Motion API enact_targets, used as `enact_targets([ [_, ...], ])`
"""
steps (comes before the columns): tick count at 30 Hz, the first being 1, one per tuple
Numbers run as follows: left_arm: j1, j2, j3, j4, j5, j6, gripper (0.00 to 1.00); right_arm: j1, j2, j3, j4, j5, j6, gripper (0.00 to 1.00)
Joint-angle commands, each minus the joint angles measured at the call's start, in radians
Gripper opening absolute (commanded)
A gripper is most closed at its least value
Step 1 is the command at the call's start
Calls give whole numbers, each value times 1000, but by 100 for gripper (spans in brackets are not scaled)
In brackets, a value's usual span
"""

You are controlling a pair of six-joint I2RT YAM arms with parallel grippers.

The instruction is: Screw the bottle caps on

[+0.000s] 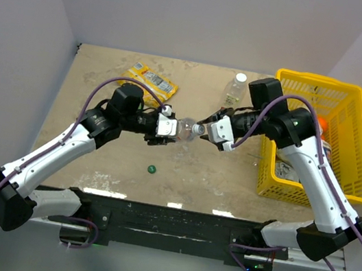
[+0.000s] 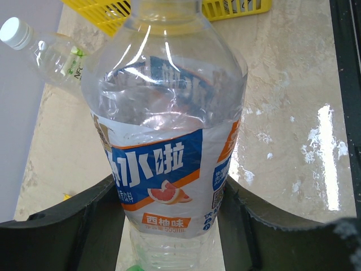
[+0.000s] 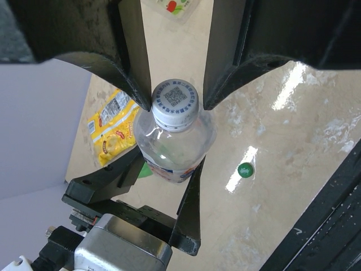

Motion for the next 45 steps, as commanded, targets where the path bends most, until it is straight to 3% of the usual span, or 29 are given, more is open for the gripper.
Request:
enact_targets([
  [1,-4,-1,35,26,2,25,0,12,2,46,-13,1,-41,43],
  [7,-4,2,34,26,5,25,0,19,-11,29,2,14,-64,42],
  [13,-4,10,40,21,12,31,0,37,-17,26,-1,17,-73,29],
  [15,-4,13,48,23,13,34,0,48,-9,27,-11,23,-79,9],
  [17,-3,16,52,28,-1,36,0,57,-5,31,-31,20,-73,0],
  [20,-6,21,68,47,-63,43,0,65,5,23,2,27,32,0],
  [21,-7,19,75,67,-82,40,0,66,6,20,31,27,171,0],
  [24,-18,10,75,116,-172,43,0,65,34,15,113,35,388,0],
  [29,-29,-42,19,214,-272,50,0,65,48,-40,226,67,652,0],
  [45,-108,-168,-198,607,-527,80,0,58,183,-31,320,239,1154,0],
])
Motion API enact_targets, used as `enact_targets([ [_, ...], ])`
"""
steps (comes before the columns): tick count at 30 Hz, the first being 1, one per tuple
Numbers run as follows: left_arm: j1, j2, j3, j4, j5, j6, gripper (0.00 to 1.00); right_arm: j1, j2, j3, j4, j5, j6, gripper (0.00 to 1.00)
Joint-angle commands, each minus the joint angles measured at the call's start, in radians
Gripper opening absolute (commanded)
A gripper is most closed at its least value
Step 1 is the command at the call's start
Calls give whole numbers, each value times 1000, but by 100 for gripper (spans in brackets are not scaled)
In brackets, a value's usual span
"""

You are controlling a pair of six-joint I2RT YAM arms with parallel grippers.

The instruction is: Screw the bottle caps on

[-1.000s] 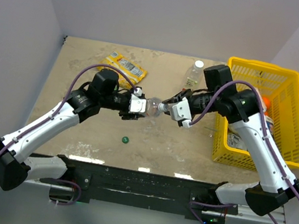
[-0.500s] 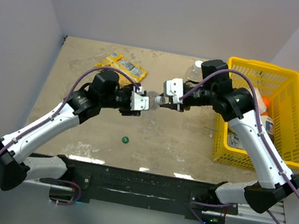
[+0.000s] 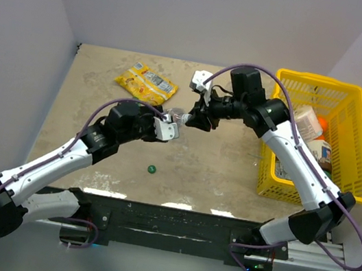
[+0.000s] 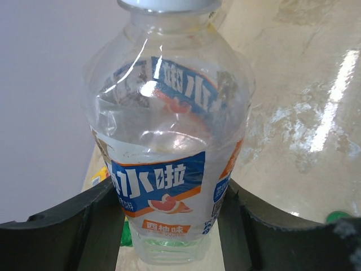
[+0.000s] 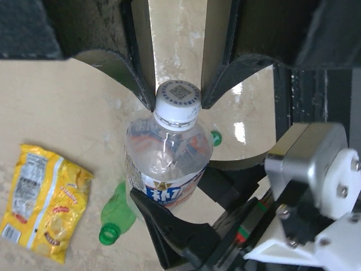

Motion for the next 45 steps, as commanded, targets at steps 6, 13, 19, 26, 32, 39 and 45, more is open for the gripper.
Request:
enact_targets([
  [6,-79,-107,-59,446,-90,92,0,-33,93,7,14,31,349,0],
  [13,-81,-94,-45,387,-77,43,14,-41,103,41,-21,59,300,0],
  [19,-79,-81,-40,295,-21,-7,84,-76,97,94,-116,125,185,0],
  [26,-67,-92,-45,189,-8,-79,100,-145,116,218,-284,209,-29,0],
  [32,-65,-132,-63,170,59,-153,100,-145,172,335,-511,315,-279,0],
  [39,-64,-170,-113,226,67,-167,99,-146,183,325,-641,485,-533,0],
  [45,-62,-208,-163,264,61,-172,100,-148,143,233,-639,608,-693,0],
])
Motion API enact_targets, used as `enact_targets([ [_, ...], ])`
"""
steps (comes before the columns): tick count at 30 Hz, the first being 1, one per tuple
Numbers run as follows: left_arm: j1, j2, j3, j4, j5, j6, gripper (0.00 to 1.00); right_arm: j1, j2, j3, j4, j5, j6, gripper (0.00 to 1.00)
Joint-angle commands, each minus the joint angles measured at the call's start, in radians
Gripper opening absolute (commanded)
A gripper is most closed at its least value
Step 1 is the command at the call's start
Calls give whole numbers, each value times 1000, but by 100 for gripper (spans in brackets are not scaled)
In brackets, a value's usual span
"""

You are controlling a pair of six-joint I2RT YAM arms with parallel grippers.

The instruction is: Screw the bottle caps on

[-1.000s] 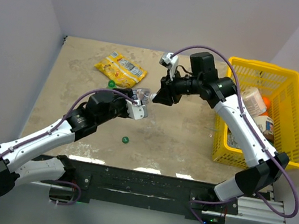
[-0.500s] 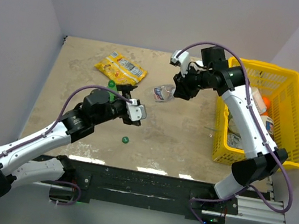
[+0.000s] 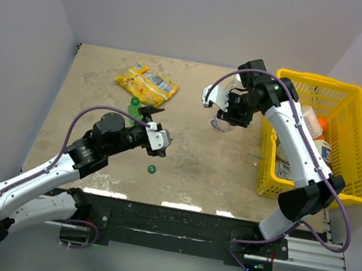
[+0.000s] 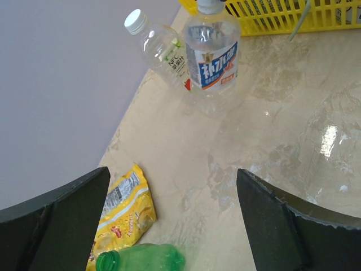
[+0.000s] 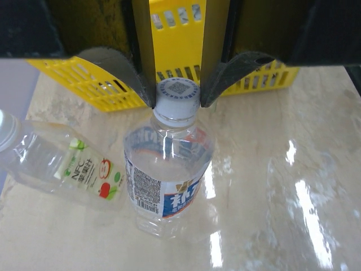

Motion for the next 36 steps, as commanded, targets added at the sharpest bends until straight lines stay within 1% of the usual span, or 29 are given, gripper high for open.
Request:
enact_targets([
  [1,5,-43,-45,85,12,-28,100,0,-52,-47,-106,129,-166,0],
  [5,7,-64,-79,106,12,-43,100,0,-82,-91,-109,115,-183,0],
  [9,7,-78,-98,112,16,-51,100,-2,-119,-198,-108,63,-202,0],
  [11,7,-76,-99,108,16,-55,100,-2,-113,-217,-108,41,-195,0],
  [18,10,-66,-96,100,20,-57,99,-2,-36,-163,-108,0,-168,0],
  [26,24,-58,-88,85,18,-58,100,-3,19,-140,-106,25,-182,0],
  [29,28,-59,-91,82,20,-63,100,-2,40,-116,-106,23,-168,13],
  [30,30,-58,-93,82,21,-65,99,-2,50,-107,-105,21,-159,23],
  [32,30,-56,-94,83,27,-66,99,-2,74,-72,-105,5,-130,35],
  [36,34,-52,-93,88,29,-71,100,-2,114,5,-105,-46,-84,43],
])
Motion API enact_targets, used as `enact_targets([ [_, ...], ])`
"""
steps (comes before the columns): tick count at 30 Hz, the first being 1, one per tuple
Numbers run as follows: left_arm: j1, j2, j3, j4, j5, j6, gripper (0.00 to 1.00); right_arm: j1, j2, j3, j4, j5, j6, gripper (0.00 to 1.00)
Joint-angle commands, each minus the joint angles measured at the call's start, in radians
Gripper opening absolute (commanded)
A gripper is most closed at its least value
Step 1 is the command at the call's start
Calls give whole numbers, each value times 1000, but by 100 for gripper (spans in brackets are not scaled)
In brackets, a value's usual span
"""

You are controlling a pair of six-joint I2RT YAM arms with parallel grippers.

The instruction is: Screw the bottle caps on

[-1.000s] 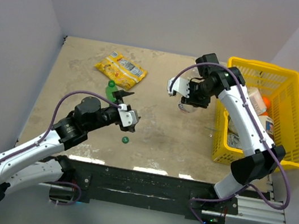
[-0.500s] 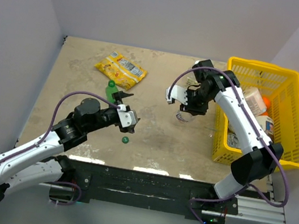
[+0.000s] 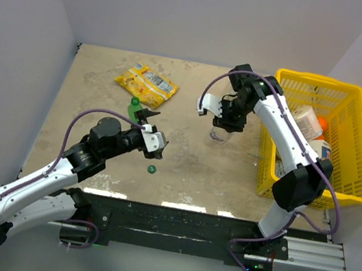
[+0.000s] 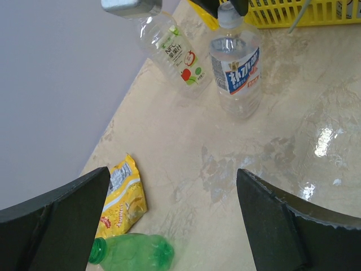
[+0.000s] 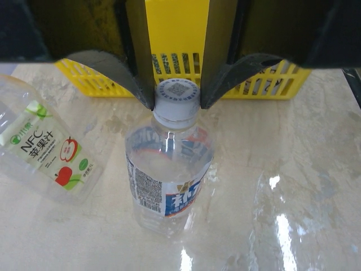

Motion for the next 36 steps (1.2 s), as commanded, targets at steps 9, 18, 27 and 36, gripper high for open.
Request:
enact_targets([
  [9,12,0,3,36,28,-34,100,-2,82,159,-75,-110,123,56],
  [18,18,0,0,42,25,-39,100,-1,90,156,-61,-102,141,58],
  [27,18,5,12,30,33,-43,100,-4,68,92,49,-110,201,66],
  [36,19,15,26,22,37,-42,99,-19,57,55,138,-136,239,75],
])
